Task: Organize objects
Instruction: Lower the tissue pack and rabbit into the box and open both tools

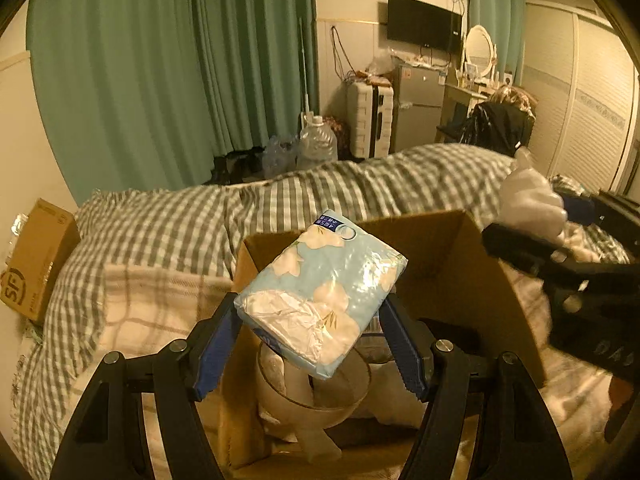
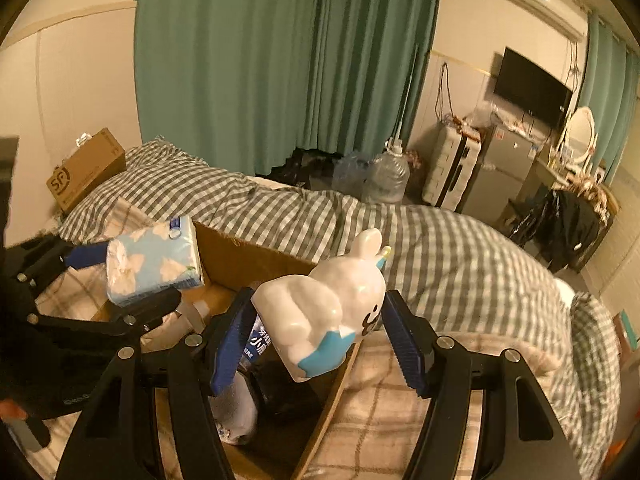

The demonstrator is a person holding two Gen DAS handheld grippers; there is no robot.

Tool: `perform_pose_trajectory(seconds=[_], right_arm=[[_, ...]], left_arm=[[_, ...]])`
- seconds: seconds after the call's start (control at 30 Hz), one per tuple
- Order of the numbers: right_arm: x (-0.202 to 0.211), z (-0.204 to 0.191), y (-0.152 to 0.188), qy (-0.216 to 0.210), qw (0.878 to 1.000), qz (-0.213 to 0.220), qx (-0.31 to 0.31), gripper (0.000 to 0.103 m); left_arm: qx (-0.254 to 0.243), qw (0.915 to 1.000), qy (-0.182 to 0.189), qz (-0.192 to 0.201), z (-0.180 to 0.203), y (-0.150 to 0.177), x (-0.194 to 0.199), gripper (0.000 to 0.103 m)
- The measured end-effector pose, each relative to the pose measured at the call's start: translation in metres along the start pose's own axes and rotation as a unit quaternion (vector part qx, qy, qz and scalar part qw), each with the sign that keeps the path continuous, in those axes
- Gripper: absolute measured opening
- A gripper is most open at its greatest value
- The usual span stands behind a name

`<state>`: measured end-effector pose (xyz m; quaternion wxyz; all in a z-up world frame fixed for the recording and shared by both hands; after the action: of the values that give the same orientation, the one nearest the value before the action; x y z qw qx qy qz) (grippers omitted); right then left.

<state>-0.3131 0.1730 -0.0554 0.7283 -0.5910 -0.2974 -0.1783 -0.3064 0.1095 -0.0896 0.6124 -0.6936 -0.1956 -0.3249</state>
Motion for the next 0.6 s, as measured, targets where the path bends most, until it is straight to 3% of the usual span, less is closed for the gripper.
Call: perform_pose_trajectory(seconds=[0.03,0.1,0.13,0.23,0.6], right_arm=[[0.000,0.001,0.002,-0.002,1.000,0.002,-0.004,0.066],[0.003,0.003,0.002,-0.005,1.000,0.011,-0.008,0.089],[0.008,0.004,0.002,-0.003,1.000,0.025,-0.011,0.092],[0.022,0.010,0.000,0.005,0.999,0.047,-0.019,0.094],[0.089,0.030,0.012,0.043,0.996,0.061,-0.050,0.102]], left_arm=[[-0.002,1.0000,0.001,-0.002,0.000,0.003,-0.003,0.073],[-0.006,0.9999,0.002,-0.008,0.001,0.008,-0.006,0.077],[-0.007,0.9999,0.000,-0.008,0.000,0.011,-0.005,0.085],[-0.005,0.9998,-0.021,0.002,0.000,0.014,0.001,0.099],[0.009,0.9978,-0.028,0.060,-0.006,-0.003,0.078,0.103]])
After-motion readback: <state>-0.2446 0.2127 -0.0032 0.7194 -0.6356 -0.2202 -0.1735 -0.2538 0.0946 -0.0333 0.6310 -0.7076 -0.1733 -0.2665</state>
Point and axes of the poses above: each gripper's, at about its wrist camera, not at the fingertips, and x roughly against the way its jaws point, z to its right, y to its underside, the point moved 4 cm from there along -x, roughly the way its jaws point, and after that the axes turned 1 degree about y, right-handed, at the moved point
